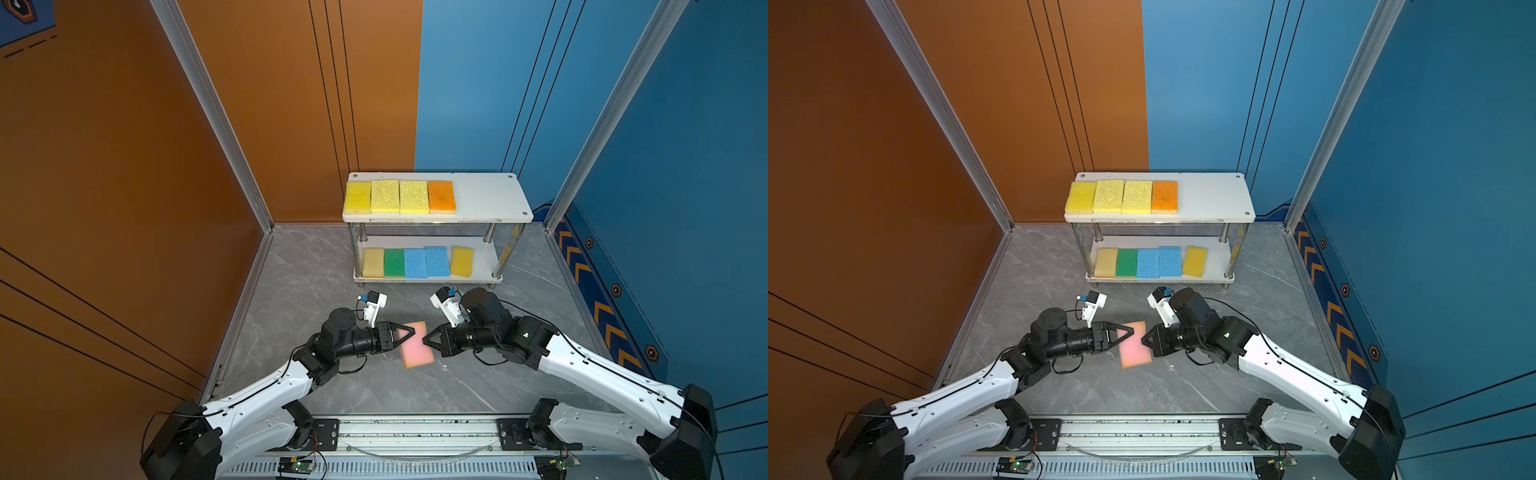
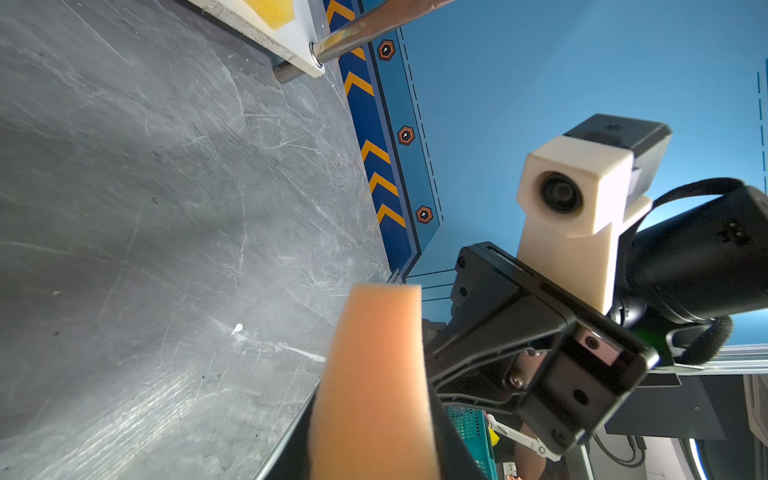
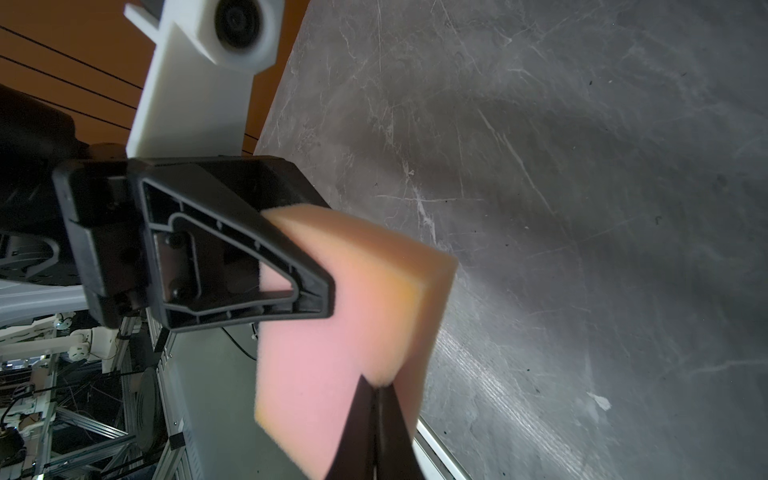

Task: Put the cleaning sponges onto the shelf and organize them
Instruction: 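Hold the pink sponge up with the right gripper beside the open left gripper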

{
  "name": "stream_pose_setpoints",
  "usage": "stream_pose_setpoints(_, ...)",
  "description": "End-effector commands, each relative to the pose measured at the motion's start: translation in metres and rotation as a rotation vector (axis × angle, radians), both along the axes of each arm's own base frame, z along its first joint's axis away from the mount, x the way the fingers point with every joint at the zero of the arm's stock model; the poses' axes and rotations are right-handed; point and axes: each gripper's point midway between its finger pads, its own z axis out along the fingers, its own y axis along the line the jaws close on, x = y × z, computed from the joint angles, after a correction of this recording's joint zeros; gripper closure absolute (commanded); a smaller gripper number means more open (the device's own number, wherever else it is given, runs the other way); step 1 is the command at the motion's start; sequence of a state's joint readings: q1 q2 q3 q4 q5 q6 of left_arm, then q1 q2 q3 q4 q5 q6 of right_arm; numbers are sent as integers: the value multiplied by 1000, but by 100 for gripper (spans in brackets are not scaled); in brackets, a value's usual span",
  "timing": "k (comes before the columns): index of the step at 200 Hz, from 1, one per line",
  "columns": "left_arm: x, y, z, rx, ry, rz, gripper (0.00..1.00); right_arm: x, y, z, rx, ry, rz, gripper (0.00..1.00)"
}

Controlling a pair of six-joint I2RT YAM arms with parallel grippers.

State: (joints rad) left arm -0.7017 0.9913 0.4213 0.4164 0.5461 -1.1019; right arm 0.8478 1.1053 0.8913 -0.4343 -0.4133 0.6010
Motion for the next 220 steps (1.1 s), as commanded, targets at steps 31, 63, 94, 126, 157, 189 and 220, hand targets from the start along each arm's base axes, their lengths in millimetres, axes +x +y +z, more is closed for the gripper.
stream_pose_setpoints(31,1,-3,13,-32,-42,0,87,9,6,13,13,-62,-9,97)
stream_pose_setpoints(63,2,-2,14,-47,-38,13,91,12,3,11,1,-70,-27,85)
stream_pose_setpoints(94,10,5,13,-50,-41,80,94,20,-3,10,-18,-78,-87,54)
stream_pose_setpoints(126,28,26,16,-57,-72,256,95,34,-18,8,-33,-78,-202,34)
stream_pose_setpoints(157,34,42,22,-70,-111,350,94,38,-27,15,-7,-76,-258,33)
stream_pose_setpoints(189,35,51,23,-82,-124,391,94,31,-16,21,56,-33,-220,33)
stream_pose_setpoints(220,34,53,23,-88,-127,398,93,23,5,24,116,-5,-157,33)
